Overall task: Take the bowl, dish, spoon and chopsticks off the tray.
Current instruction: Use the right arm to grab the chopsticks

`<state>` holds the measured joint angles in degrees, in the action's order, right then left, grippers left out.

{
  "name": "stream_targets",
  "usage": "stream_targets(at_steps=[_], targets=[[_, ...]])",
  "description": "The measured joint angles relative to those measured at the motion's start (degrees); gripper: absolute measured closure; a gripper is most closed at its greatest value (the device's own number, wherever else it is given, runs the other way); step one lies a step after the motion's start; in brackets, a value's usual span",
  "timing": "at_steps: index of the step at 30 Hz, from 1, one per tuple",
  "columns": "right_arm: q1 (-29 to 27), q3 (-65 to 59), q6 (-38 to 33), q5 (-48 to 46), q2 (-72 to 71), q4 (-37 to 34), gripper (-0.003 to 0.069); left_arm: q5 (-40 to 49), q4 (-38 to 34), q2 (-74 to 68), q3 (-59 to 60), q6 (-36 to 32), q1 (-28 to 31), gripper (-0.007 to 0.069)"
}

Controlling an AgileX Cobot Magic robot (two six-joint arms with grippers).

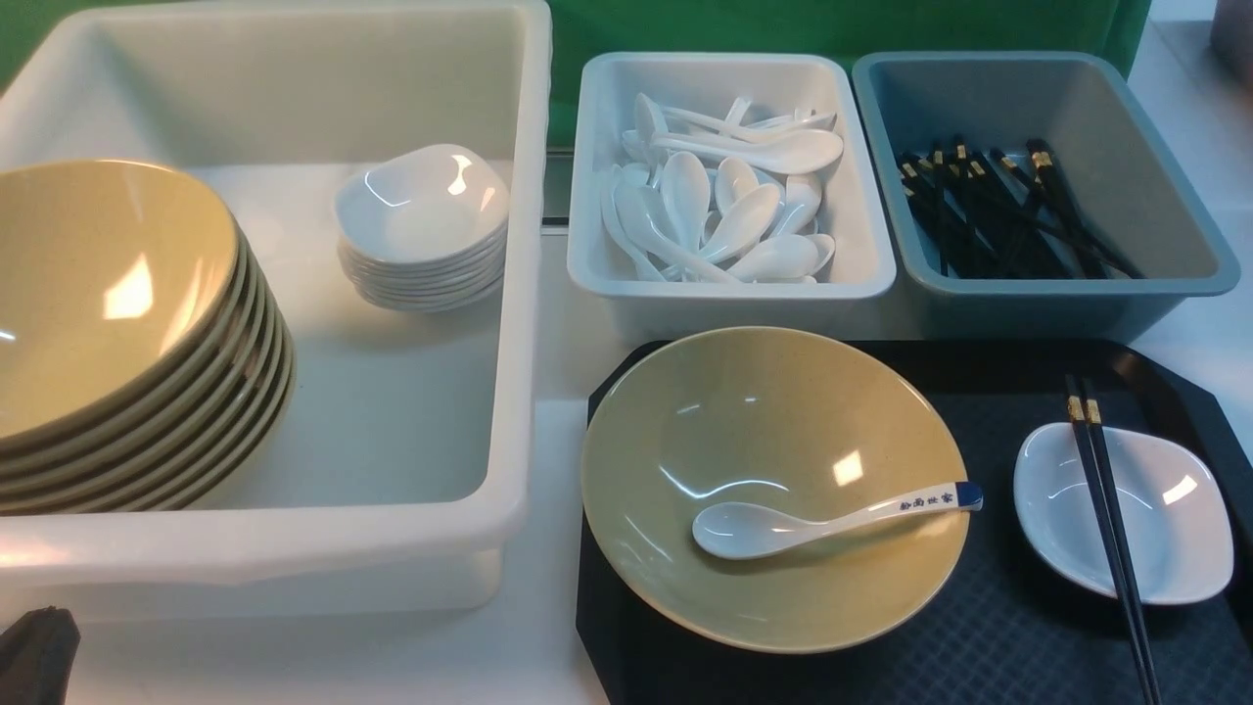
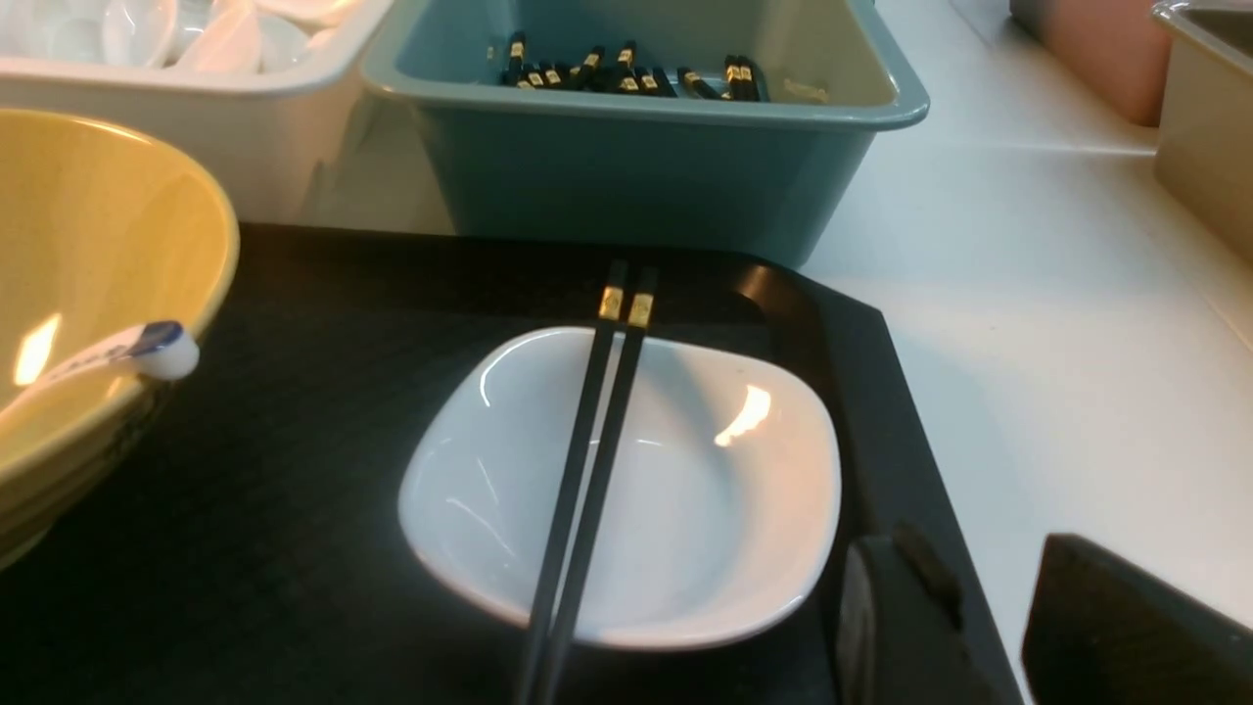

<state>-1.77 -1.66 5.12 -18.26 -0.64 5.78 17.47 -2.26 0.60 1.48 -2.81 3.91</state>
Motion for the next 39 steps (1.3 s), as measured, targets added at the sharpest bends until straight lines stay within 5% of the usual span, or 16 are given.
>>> stream_targets(at_steps=[8, 12, 15, 18, 26, 31, 34, 37, 39], targets=[[0.0, 0.0, 4.1, 0.0, 0.0, -0.3, 0.0421, -2.1, -6.6, 0.0, 0.0, 4.3, 0.0, 0.0636], [0.0, 0.0, 20.1, 0.0, 0.0, -4.0, 0.0421, -3.0, -22.3, 0.0, 0.0, 13.2, 0.0, 0.0636], [0.0, 0.0, 51.7, 2.0, 0.0, -11.6, 0.0421, -3.3, -44.4, 0.0, 0.0, 24.3, 0.0, 0.0636], [0.0, 0.0, 60.8, 2.3, 0.0, -11.9, 0.0421, -3.8, -50.7, 0.0, 0.0, 25.6, 0.0, 0.0636], [0.0, 0.0, 49.8, 0.4, 0.0, -11.1, 0.0421, -4.0, -52.5, 0.0, 0.0, 23.8, 0.0, 0.0636], [0.0, 1.5, 38.6, 2.2, 0.0, -12.4, 0.0421, -1.8, -50.0, 0.0, -4.9, 7.7, 0.0, 0.0636], [0.0, 9.4, 24.9, 1.5, 2.1, -12.5, 0.0435, 2.0, -44.7, -1.9, -14.7, -7.4, 0.0, 0.0636], [0.0, 16.3, 17.1, -1.3, 6.4, -12.5, 0.0478, 5.2, -39.6, -6.1, -20.8, -11.7, 0.0, 0.0636], [0.0, 26.3, 4.2, -8.5, 15.1, -12.5, 0.0561, 10.9, -30.1, -15.6, -28.9, -13.1, 0.0, 0.0636]])
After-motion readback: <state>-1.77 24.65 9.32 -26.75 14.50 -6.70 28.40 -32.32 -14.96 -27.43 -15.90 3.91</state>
